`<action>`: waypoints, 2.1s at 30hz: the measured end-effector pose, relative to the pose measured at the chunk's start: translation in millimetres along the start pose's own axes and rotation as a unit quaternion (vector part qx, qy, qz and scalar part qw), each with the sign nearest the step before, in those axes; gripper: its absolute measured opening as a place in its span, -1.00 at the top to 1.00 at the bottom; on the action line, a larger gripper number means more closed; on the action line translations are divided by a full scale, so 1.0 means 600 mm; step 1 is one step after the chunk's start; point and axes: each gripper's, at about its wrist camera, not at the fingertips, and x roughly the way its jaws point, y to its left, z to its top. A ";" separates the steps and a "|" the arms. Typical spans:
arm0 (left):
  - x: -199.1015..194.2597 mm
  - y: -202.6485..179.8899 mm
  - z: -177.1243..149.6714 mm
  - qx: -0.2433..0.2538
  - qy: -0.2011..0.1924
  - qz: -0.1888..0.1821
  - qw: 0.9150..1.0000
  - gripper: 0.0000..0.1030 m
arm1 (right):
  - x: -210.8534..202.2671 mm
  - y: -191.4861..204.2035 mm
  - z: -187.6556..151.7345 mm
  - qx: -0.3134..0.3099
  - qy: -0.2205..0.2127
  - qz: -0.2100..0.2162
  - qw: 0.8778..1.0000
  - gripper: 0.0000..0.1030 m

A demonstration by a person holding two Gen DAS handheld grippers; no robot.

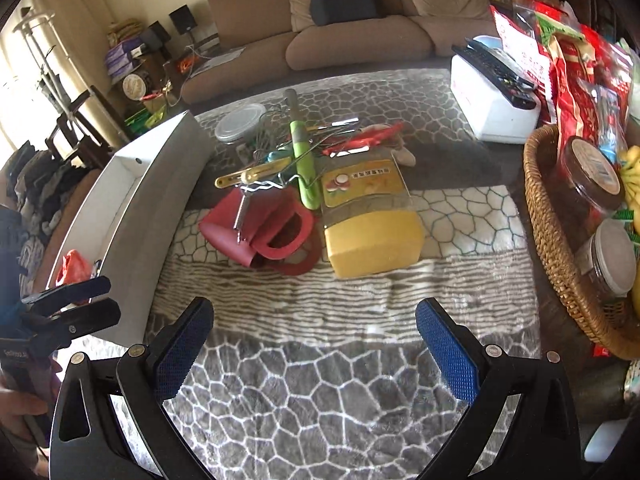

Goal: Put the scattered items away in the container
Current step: 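Withdraw the right tool from the box back over the item pile, then grasp the metal wire rack with the right gripper and lift it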

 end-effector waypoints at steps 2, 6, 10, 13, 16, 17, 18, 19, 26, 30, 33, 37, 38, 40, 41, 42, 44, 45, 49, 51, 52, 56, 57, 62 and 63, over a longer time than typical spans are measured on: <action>0.016 0.001 0.016 -0.001 -0.001 0.001 1.000 -1.00 | 0.008 -0.016 0.006 0.014 -0.003 0.009 1.000 -1.00; 0.043 0.007 0.052 -0.009 -0.004 -0.003 1.000 -1.00 | 0.018 -0.043 0.029 0.042 -0.014 0.038 0.998 -1.00; 0.067 0.018 0.094 -0.027 -0.009 -0.017 0.999 -1.00 | 0.025 -0.069 0.064 0.082 -0.027 0.088 0.992 -1.00; 0.082 0.027 0.123 -0.036 -0.015 -0.022 0.999 -1.00 | 0.036 -0.090 0.094 0.132 -0.030 0.151 0.979 -1.00; 0.099 0.034 0.145 -0.045 -0.016 -0.023 0.999 -1.00 | 0.052 -0.101 0.123 0.167 -0.032 0.182 0.968 -1.00; 0.106 0.036 0.150 -0.049 -0.015 -0.023 0.998 -1.00 | 0.058 -0.102 0.134 0.172 -0.031 0.189 0.966 -1.00; 0.112 0.039 0.155 -0.051 -0.014 -0.023 0.998 -1.00 | 0.065 -0.101 0.142 0.176 -0.028 0.193 0.965 -1.00; 0.120 0.040 0.159 -0.053 -0.011 -0.023 0.998 -1.00 | 0.072 -0.099 0.150 0.179 -0.026 0.198 0.963 -1.00; 0.161 0.040 0.174 -0.061 0.003 -0.034 0.998 -1.00 | 0.116 -0.067 0.186 0.161 -0.002 0.202 0.966 -1.00; 0.174 0.038 0.178 -0.056 0.008 -0.037 0.998 -1.00 | 0.134 -0.067 0.188 0.164 0.006 0.207 0.964 -1.00; 0.184 0.034 0.182 -0.052 0.013 -0.037 0.998 -1.00 | 0.151 -0.073 0.183 0.176 0.015 0.211 0.961 -1.00; 0.193 0.029 0.183 -0.054 0.014 -0.049 0.997 -1.00 | 0.174 -0.074 0.178 0.188 0.027 0.215 0.958 -0.98; 0.193 0.027 0.183 -0.052 0.013 -0.049 0.997 -1.00 | 0.179 -0.074 0.177 0.189 0.029 0.216 0.957 -0.94; 0.193 0.026 0.182 -0.047 0.014 -0.051 0.997 -1.00 | 0.190 -0.070 0.175 0.190 0.034 0.221 0.956 -0.49; 0.194 0.025 0.182 -0.048 0.014 -0.053 0.997 -1.00 | 0.196 -0.068 0.175 0.189 0.040 0.220 0.956 -0.39; 0.194 0.026 0.181 -0.048 0.015 -0.056 0.997 -1.00 | 0.202 -0.066 0.173 0.188 0.046 0.212 0.958 -0.24; 0.194 0.029 0.180 -0.053 0.017 -0.064 0.996 -1.00 | 0.215 -0.063 0.169 0.192 0.055 0.214 0.956 -0.04; 0.194 0.030 0.178 -0.056 0.018 -0.067 0.996 -1.00 | 0.216 -0.063 0.168 0.191 0.053 0.209 0.957 0.06; 0.190 0.031 0.168 -0.056 0.022 -0.074 0.995 -1.00 | 0.213 -0.066 0.161 0.183 0.045 0.215 0.958 0.34; 0.185 0.030 0.163 -0.046 0.025 -0.066 0.996 -1.00 | 0.198 -0.057 0.160 0.154 0.032 0.201 0.967 0.33; 0.180 0.030 0.160 -0.043 0.023 -0.063 0.997 -1.00 | 0.190 -0.046 0.160 0.133 0.025 0.191 0.972 0.33; 0.156 0.043 0.152 -0.051 0.017 -0.065 0.996 -1.00 | 0.157 -0.010 0.156 0.068 -0.004 0.191 0.979 0.36; 0.150 0.047 0.150 -0.053 0.016 -0.066 0.996 -1.00 | 0.150 -0.004 0.155 0.065 -0.008 0.200 0.978 0.39; 0.120 0.053 0.139 -0.060 0.012 -0.066 0.996 -1.00 | 0.113 0.029 0.158 0.046 -0.025 0.214 0.975 0.48; 0.113 0.053 0.136 -0.060 0.009 -0.066 0.996 -1.00 | 0.106 0.034 0.161 0.047 -0.026 0.218 0.974 0.48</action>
